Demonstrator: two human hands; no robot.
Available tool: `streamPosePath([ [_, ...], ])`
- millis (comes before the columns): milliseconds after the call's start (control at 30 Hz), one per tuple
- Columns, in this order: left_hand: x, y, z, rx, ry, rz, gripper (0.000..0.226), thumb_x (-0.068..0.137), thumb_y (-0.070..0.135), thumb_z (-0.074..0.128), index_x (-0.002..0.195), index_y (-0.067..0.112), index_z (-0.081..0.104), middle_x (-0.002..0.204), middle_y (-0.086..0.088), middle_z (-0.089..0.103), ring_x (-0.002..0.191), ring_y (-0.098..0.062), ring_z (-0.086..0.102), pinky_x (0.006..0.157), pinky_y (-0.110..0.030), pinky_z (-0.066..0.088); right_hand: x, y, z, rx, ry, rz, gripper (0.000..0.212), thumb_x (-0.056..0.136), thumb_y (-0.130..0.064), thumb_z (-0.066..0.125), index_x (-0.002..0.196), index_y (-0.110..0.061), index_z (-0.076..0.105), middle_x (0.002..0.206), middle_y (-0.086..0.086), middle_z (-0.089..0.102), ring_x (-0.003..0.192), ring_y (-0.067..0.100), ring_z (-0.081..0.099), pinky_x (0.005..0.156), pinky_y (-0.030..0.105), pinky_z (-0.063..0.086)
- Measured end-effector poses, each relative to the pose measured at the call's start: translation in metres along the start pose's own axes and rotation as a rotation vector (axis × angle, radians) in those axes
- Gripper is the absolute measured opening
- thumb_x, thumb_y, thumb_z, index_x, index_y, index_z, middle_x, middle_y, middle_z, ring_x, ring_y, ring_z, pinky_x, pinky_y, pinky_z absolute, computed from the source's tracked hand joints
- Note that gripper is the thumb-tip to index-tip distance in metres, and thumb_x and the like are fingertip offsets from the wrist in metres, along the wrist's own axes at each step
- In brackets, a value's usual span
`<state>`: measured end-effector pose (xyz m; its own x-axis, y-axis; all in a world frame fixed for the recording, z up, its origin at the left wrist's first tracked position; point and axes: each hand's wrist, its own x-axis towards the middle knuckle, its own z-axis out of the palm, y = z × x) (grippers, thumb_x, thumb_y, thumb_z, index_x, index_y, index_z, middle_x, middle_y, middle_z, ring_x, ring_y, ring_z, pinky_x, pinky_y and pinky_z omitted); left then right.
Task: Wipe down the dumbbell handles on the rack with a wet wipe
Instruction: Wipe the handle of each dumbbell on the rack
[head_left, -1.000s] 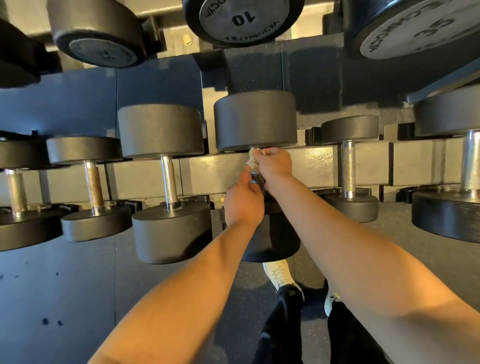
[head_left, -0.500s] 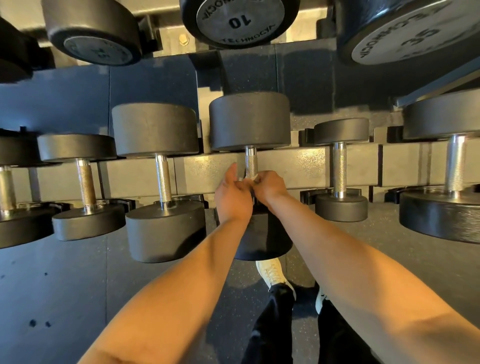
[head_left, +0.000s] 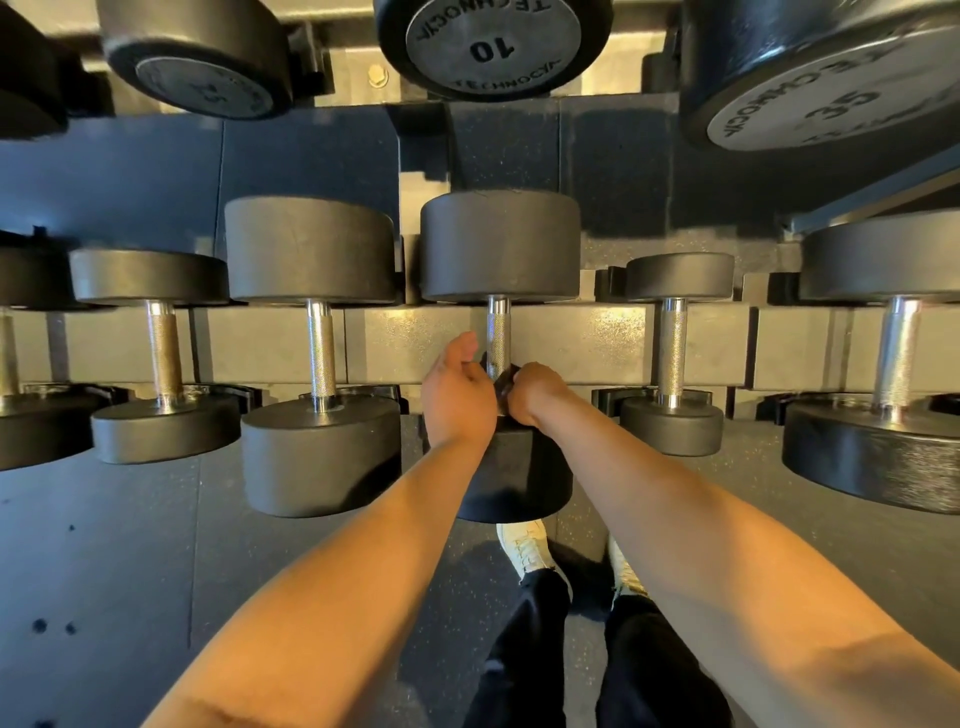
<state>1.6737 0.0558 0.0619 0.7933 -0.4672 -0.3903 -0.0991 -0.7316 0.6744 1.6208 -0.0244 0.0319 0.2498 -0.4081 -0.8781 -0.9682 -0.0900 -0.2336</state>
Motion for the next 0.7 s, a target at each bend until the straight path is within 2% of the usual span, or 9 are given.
streamPosePath([
  [33, 0.0, 0.0, 0.0, -0.001, -0.001, -0.002, 0.042, 0.103, 0.005, 0.041, 0.14, 0.016, 0.056, 0.136, -0.001, 0.064, 0.124, -0.015, 0.059, 0.094, -0.011, 0.038, 0.001, 0.001, 0.002, 0.03, 0.033, 0.005, 0.011, 0.099, -0.019, 0.058, 0.092, -0.011, 0.059, 0.112, 0.011, 0.066, 0.107, 0.029, 0.062, 0.101, 0.039, 0.048],
  [67, 0.0, 0.0, 0.0, 0.001, -0.004, -0.005, 0.041, 0.103, 0.005, 0.041, 0.14, 0.016, 0.057, 0.136, -0.001, 0.064, 0.124, -0.015, 0.059, 0.095, -0.013, 0.038, 0.001, 0.003, 0.004, 0.059, 0.081, 0.016, 0.02, 0.098, -0.019, 0.06, 0.08, -0.013, 0.054, 0.1, 0.009, 0.065, 0.104, 0.029, 0.063, 0.101, 0.043, 0.049],
  [100, 0.0, 0.001, 0.001, 0.003, -0.008, -0.007, 0.041, 0.103, 0.006, 0.042, 0.139, 0.016, 0.058, 0.135, -0.001, 0.064, 0.124, -0.016, 0.059, 0.095, -0.015, 0.039, 0.001, 0.004, 0.006, 0.074, 0.125, 0.026, 0.028, 0.097, -0.019, 0.062, 0.073, -0.016, 0.049, 0.09, 0.006, 0.061, 0.101, 0.029, 0.064, 0.099, 0.045, 0.049],
  [167, 0.001, 0.002, 0.001, 0.002, -0.013, -0.014, 0.04, 0.103, 0.008, 0.042, 0.138, 0.016, 0.059, 0.134, -0.001, 0.065, 0.123, -0.016, 0.06, 0.096, -0.016, 0.039, -0.002, 0.005, 0.006, 0.094, 0.186, 0.033, 0.032, 0.094, -0.022, 0.066, 0.069, -0.019, 0.047, 0.086, 0.005, 0.061, 0.097, 0.029, 0.065, 0.095, 0.045, 0.052],
  [267, -0.001, 0.006, 0.0, 0.003, -0.016, -0.034, 0.039, 0.104, 0.009, 0.042, 0.138, 0.016, 0.06, 0.135, 0.0, 0.064, 0.124, -0.014, 0.059, 0.095, -0.014, 0.038, -0.002, 0.009, 0.003, 0.144, 0.153, 0.013, 0.023, 0.09, -0.027, 0.071, 0.074, -0.015, 0.06, 0.088, 0.006, 0.066, 0.092, 0.027, 0.067, 0.09, 0.041, 0.055],
  [367, -0.001, 0.009, 0.001, 0.057, -0.012, -0.029, 0.037, 0.104, 0.01, 0.043, 0.136, 0.016, 0.061, 0.134, 0.0, 0.065, 0.122, -0.016, 0.059, 0.093, -0.015, 0.039, 0.002, 0.024, -0.004, 0.398, 0.162, 0.023, 0.024, 0.092, -0.032, 0.07, 0.093, -0.008, 0.074, 0.088, 0.002, 0.068, 0.087, 0.018, 0.064, 0.081, 0.029, 0.05],
  [500, -0.001, 0.008, 0.0, 0.067, -0.016, -0.03, 0.034, 0.104, 0.01, 0.045, 0.134, 0.018, 0.061, 0.126, -0.003, 0.067, 0.114, -0.019, 0.062, 0.094, -0.024, 0.048, 0.004, 0.032, -0.014, 0.697, 0.259, -0.055, 0.017, 0.096, -0.023, 0.066, 0.104, -0.014, 0.078, 0.106, 0.003, 0.075, 0.105, 0.017, 0.067, 0.094, 0.024, 0.048],
  [600, -0.001, 0.007, -0.001, 0.053, -0.003, -0.03, 0.034, 0.104, 0.009, 0.046, 0.134, 0.017, 0.061, 0.127, -0.003, 0.067, 0.116, -0.018, 0.061, 0.098, -0.026, 0.047, 0.003, 0.016, -0.017, 0.63, 0.156, -0.123, 0.023, 0.1, -0.027, 0.06, 0.114, -0.015, 0.074, 0.11, 0.002, 0.072, 0.103, 0.017, 0.065, 0.087, 0.024, 0.046],
  [700, -0.001, 0.009, -0.001, 0.045, -0.005, -0.037, 0.036, 0.103, 0.007, 0.045, 0.134, 0.016, 0.061, 0.126, -0.002, 0.067, 0.111, -0.014, 0.06, 0.092, -0.02, 0.043, -0.002, 0.005, -0.011, 0.528, 0.03, -0.139, 0.023, 0.097, -0.031, 0.063, 0.113, -0.017, 0.071, 0.104, 0.006, 0.073, 0.097, 0.023, 0.067, 0.089, 0.033, 0.053],
])
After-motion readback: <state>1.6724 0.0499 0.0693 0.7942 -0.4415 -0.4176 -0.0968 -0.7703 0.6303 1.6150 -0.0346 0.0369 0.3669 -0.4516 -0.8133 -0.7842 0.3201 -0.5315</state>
